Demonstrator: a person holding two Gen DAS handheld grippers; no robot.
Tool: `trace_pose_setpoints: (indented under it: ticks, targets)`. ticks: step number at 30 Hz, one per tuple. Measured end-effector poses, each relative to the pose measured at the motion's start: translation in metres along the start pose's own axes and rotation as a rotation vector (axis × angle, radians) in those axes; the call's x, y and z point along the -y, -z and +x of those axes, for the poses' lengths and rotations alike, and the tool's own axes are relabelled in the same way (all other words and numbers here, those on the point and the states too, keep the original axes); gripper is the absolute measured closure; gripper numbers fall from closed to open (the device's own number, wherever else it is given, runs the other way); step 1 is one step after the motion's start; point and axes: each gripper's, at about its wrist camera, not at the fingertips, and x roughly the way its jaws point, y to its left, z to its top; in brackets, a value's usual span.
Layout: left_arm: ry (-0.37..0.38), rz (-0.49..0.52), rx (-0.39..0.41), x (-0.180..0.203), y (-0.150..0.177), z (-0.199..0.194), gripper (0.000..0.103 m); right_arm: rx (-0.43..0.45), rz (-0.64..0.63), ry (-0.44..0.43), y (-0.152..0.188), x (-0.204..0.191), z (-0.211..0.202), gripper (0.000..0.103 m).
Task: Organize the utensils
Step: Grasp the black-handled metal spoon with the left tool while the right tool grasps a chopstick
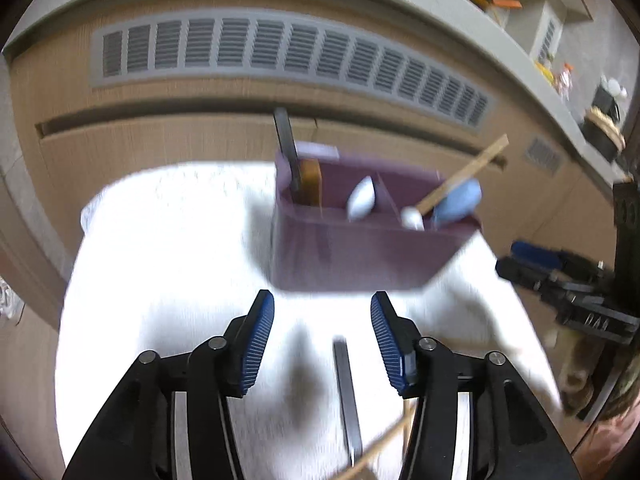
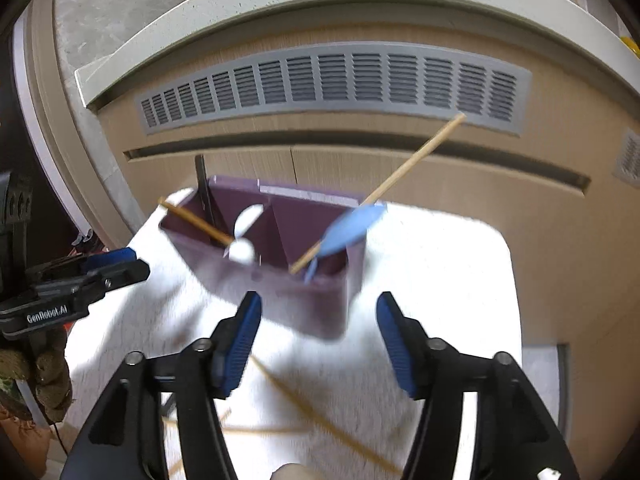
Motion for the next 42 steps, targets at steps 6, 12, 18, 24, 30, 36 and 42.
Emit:
trace_pose_setpoints:
  ticks: [6, 12, 18, 24, 30, 36, 42]
  targets:
    - [0.040, 0.091, -0.114, 0.025, 0.049, 0.005, 0.048, -0.068, 0.030, -0.031, 0.041, 0.001, -0.004, 0.031]
    - [0.118, 0.206, -0.180, 0.057, 0.076, 0.004, 0.048, -0.131, 0.094, -0.062, 0.076, 0.007, 0.000, 0.031]
    - [0.127, 0.259, -0.205, 0.075, 0.077, 0.012, 0.051, -0.158, 0.145, -0.090, 0.095, 0.014, 0.002, 0.031]
    - [0.090, 0.338, -0.255, 0.083, 0.071, 0.036, 0.062, -0.137, 0.118, -0.060, 0.103, 0.018, -0.001, 0.030]
    - [0.049, 0.368, -0.303, 0.086, 0.065, 0.057, 0.062, -0.175, -0.135, 0.030, 0.092, 0.008, 0.015, 0.040]
    - [0.050, 0.335, -0.304, 0.081, 0.071, 0.044, 0.062, -0.241, -0.120, 0.032, 0.085, 0.023, 0.037, 0.063]
    - [0.042, 0.231, -0.281, 0.057, 0.071, 0.022, 0.061, -0.262, -0.108, 0.013, 0.089, 0.015, 0.029, 0.088]
